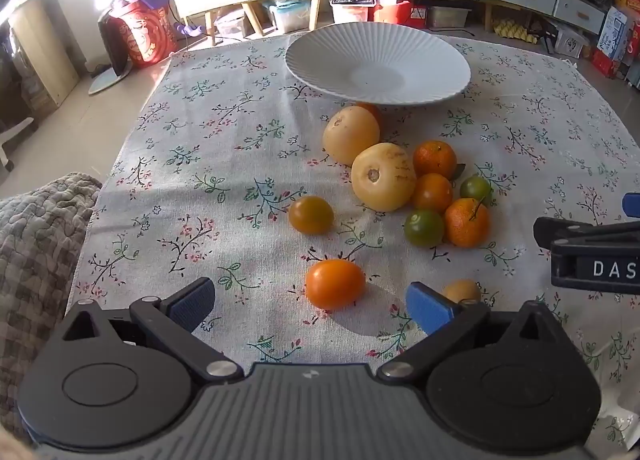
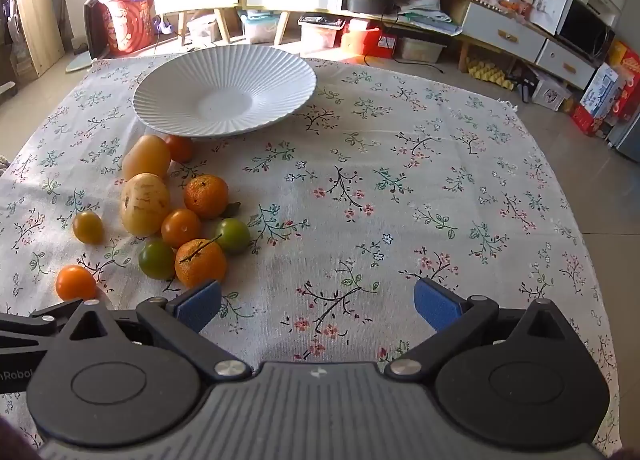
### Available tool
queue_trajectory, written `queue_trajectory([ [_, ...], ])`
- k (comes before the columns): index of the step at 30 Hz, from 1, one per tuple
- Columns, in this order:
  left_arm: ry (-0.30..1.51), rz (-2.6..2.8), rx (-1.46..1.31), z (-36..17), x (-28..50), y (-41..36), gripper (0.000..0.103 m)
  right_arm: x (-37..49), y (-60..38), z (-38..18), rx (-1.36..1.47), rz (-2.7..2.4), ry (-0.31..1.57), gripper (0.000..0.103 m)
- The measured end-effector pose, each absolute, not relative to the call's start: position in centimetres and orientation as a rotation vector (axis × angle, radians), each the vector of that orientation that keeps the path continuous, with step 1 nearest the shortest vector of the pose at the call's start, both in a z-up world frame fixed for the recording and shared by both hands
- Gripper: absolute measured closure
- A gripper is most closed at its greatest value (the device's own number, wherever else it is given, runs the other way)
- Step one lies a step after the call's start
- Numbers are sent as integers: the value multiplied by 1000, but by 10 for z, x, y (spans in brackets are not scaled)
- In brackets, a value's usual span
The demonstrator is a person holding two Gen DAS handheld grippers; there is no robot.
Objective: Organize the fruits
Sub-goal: 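Move both tools toward the fruit pile beside the white plate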
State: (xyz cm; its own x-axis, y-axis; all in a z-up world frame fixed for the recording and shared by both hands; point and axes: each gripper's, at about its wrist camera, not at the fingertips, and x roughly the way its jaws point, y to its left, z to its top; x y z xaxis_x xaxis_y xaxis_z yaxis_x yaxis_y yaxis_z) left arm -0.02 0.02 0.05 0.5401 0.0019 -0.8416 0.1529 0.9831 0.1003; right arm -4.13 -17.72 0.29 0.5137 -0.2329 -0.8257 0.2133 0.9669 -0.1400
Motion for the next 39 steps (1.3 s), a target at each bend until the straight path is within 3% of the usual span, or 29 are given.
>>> queue_trajectory([
  [39,991,-29,151,1,9,13,4,-34,-163,7,-40,-240,986,0],
])
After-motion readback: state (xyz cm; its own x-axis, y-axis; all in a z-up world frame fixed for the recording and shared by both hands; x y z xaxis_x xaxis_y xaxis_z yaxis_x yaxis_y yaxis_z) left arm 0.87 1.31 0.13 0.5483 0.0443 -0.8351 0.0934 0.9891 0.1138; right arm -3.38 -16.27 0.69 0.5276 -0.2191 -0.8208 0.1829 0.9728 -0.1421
